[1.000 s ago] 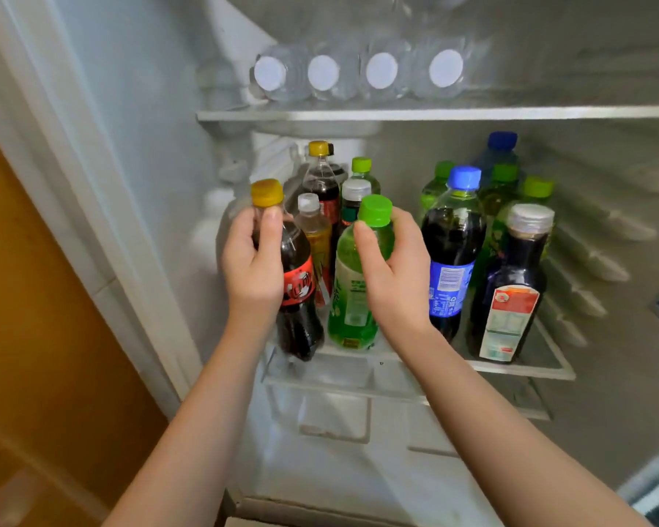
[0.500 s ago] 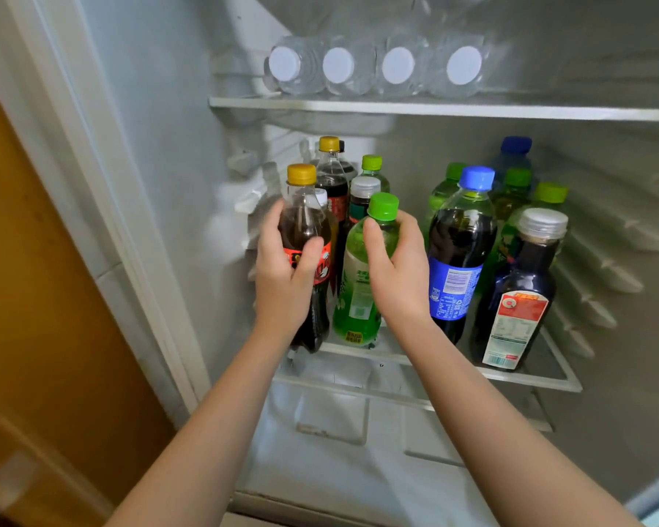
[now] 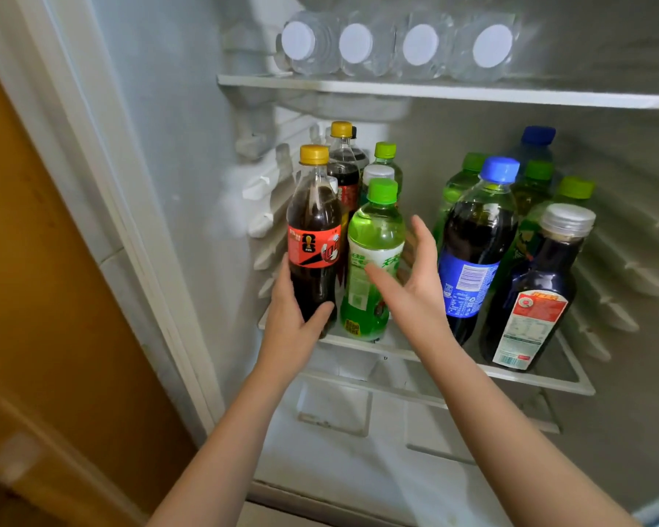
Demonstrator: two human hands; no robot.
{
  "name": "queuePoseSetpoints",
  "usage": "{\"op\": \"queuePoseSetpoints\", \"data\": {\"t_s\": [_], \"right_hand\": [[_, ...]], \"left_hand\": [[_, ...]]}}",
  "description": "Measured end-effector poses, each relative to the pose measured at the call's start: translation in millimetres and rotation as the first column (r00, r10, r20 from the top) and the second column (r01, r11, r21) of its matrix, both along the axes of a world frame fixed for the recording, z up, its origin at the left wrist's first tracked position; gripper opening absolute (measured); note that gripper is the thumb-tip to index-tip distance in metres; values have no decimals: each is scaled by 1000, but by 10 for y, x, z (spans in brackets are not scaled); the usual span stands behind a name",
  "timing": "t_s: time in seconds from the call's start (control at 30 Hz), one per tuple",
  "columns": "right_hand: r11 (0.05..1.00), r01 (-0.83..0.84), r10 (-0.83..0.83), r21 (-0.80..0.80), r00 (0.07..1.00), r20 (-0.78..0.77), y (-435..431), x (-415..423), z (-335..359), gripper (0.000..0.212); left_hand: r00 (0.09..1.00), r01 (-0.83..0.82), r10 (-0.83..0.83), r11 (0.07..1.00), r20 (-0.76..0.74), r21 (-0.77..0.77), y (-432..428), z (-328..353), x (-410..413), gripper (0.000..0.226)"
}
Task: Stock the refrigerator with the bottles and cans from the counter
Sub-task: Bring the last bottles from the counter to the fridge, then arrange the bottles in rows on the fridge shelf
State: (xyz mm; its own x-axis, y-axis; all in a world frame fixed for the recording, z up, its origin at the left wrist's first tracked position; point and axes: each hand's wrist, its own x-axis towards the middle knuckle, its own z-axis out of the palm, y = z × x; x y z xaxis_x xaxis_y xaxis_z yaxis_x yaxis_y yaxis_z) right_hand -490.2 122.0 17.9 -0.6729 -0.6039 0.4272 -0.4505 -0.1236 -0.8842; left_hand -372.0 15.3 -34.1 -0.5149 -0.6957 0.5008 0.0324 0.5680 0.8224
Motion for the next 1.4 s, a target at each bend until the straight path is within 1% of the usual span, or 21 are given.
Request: {"op": "queuePoseSetpoints", "data": {"t_s": [0.13,0.23,0.33,0.43,0.63,0.77,0.87,0.97,1.03,1.13,1.2,1.27,1.3,1.33,1.4], "right_hand": [[997,63,-61,51,997,-52,16,-4,-230,71],[996,50,-45,70,996,-73,-25,-29,-285,62],[997,37,-26,73,990,-138,-65,-95,-271,55],[996,21,-5,84,983,-184,-91,-136,-267,56],[993,29,-4,111,975,-222,-178,-159,-214,55],[992,-7,31,126,982,-188,-201,-153,-187,49],[992,-44,59,117,989,-132,-174,-116,-196,52],[990,-68,80,124,993,-92,-179,-93,-209,58],[986,-72,83,148,994,-69,-197,-82,-216,66],[984,-31,43,177,997,-67,-223,-57,-209,77],[982,-6,10,188,1000,-19,-216,-8,-217,72],[983,37,-42,180,999,23,-173,104,-247,57],[982,73,-80,176,996,28,-127,188,-264,51],[979,112,-118,171,993,27,-66,283,-282,50],[971,160,-174,177,983,62,99,488,-325,60]], "left_hand": [[1000,1,-1,1000,9,4,-97,6,-48,87],[1000,14,-14,999,3,-38,-129,30,-83,85],[1000,-8,8,998,1,-63,-153,0,-134,85],[999,-41,40,997,-3,-72,-205,-53,-185,85],[999,-34,31,996,-31,-86,-253,-59,-208,87],[998,-45,43,997,-41,-70,-243,-57,-211,88],[999,-29,28,998,-22,-48,-237,-34,-181,89],[997,34,-32,999,73,-22,-274,-41,-133,94],[989,66,-68,998,132,18,-250,-61,-60,96],[989,87,-86,996,117,-4,-164,-55,125,89],[985,79,-72,996,157,-40,-140,-57,255,81],[976,53,-30,993,217,-102,-103,-51,391,71],[974,60,-32,991,224,-123,-74,-52,458,65],[975,76,-47,989,216,-127,-41,-53,521,58],[982,102,-85,990,167,-100,50,-66,636,41]]}}
